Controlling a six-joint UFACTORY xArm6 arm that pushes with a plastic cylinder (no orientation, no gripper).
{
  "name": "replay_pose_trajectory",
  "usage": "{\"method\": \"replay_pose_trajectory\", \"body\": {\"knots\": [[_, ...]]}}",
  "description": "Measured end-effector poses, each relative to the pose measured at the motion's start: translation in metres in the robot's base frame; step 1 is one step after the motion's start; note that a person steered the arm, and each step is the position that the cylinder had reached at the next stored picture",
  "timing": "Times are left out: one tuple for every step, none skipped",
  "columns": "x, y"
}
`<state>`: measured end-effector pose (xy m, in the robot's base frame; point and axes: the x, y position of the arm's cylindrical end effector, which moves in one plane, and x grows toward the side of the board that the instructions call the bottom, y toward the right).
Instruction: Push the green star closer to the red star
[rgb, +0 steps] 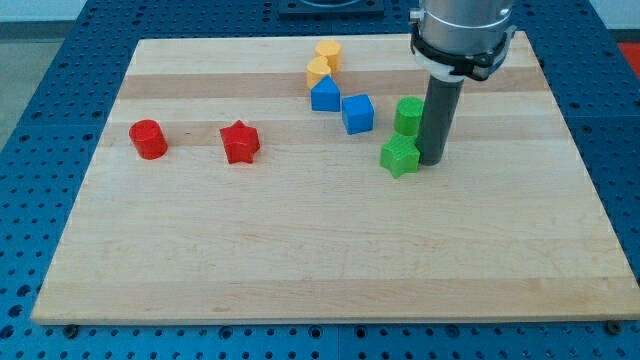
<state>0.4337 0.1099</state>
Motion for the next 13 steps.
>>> {"method": "replay_pose_trajectory", "body": {"knots": [[0.0,-0.024],[0.001,-0.058],[0.016,-0.082],[0.04,-0.087],[0.045,-0.103],[0.041,-0.115],[0.031,-0.115],[0.012,-0.115],[-0.004,-0.117],[-0.012,-0.118],[-0.015,-0.124],[-0.015,-0.124],[-0.02,-0.124]]}}
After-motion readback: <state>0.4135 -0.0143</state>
